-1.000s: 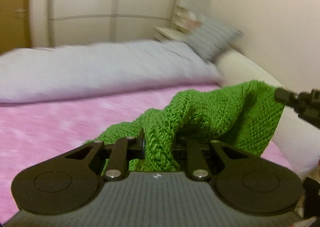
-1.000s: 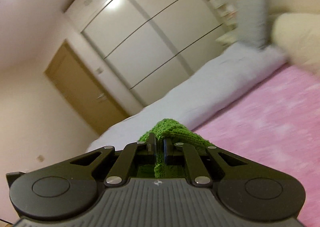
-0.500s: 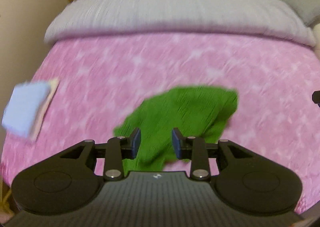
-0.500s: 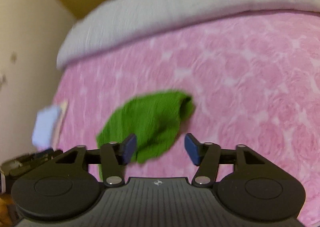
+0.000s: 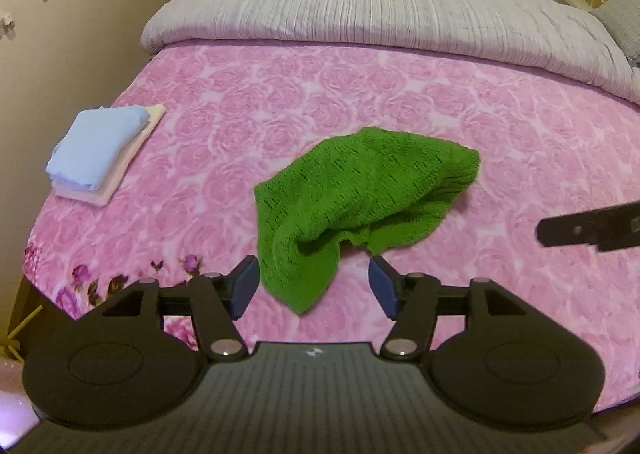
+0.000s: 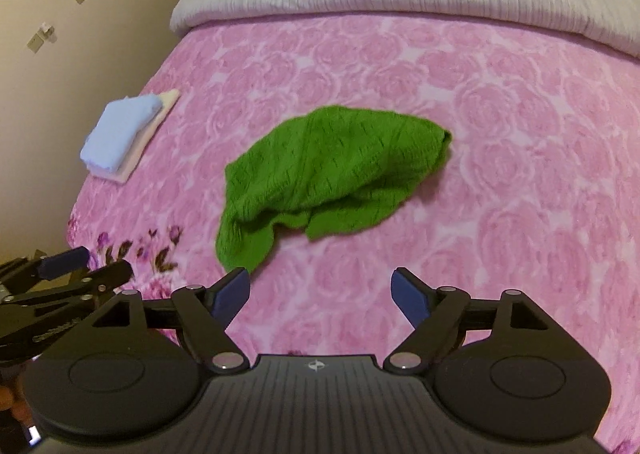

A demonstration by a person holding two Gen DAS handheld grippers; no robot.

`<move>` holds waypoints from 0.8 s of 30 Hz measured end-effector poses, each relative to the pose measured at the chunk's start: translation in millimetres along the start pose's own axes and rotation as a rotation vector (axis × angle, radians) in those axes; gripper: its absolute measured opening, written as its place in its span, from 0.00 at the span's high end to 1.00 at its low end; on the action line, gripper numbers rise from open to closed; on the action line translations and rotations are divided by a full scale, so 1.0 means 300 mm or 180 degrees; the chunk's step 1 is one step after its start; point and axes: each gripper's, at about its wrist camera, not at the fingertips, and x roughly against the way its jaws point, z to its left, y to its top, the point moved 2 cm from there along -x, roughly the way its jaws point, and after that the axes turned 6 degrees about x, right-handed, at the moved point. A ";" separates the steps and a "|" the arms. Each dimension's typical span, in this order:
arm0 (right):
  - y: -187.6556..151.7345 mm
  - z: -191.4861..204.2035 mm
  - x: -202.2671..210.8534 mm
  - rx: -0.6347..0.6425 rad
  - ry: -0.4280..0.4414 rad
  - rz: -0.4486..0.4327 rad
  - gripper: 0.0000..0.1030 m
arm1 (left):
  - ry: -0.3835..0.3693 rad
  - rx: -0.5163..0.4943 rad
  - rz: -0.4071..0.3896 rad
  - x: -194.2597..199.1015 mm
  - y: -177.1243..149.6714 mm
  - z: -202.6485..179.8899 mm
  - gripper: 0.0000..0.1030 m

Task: Fold clothes
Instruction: 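Carry the green sweater with both grippers onto the open bed area, then release the sweater and reposition both open grippers above it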

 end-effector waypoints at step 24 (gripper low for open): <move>-0.281 0.099 0.199 0.0168 -0.0054 -0.0231 0.18 | 0.0085 0.0074 -0.0203 0.286 -0.266 -0.002 0.33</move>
